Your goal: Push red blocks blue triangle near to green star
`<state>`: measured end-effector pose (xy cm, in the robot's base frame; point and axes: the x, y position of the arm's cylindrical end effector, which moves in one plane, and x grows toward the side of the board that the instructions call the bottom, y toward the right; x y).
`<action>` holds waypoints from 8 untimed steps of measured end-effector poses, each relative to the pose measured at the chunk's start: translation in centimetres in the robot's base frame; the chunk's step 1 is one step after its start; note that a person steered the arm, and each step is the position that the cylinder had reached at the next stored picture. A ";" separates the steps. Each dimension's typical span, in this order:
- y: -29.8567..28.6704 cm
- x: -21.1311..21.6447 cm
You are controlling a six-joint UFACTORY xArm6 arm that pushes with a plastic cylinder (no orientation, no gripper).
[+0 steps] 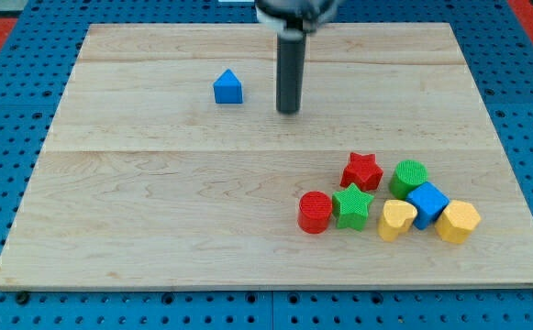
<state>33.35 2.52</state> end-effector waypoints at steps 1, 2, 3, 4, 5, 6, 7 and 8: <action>-3.1 -4.8; -10.0 -3.1; -9.4 1.9; -5.3 2.1; -9.4 -0.6; -3.5 4.2; 1.5 8.5; -0.5 4.1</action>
<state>37.41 2.00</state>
